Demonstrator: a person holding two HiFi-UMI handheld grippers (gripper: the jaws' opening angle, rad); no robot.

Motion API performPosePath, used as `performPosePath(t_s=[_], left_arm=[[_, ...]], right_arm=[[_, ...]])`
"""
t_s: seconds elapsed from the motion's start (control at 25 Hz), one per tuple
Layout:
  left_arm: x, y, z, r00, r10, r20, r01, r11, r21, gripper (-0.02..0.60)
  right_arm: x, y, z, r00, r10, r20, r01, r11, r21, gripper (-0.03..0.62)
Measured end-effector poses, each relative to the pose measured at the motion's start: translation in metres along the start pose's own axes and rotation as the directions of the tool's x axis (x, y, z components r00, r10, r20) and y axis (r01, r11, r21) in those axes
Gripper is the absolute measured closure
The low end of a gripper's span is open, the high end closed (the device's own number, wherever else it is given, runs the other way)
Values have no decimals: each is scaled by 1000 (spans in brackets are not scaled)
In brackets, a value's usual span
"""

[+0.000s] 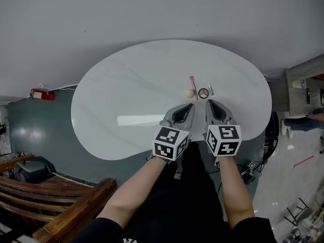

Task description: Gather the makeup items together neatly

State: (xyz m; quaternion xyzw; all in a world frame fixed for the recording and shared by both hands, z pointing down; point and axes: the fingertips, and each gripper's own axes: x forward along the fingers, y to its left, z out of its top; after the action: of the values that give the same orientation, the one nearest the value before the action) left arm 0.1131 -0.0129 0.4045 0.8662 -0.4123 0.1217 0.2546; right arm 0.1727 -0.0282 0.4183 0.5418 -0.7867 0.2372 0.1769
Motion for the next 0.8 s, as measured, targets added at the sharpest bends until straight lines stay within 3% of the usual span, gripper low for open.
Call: performPosePath(t_s=[0.8], left_arm=[[-101,-38,69,987,-101,122,87,989,116,572]], right_arm=[[-87,77,72,985,-6,172,15,999,-52,579]])
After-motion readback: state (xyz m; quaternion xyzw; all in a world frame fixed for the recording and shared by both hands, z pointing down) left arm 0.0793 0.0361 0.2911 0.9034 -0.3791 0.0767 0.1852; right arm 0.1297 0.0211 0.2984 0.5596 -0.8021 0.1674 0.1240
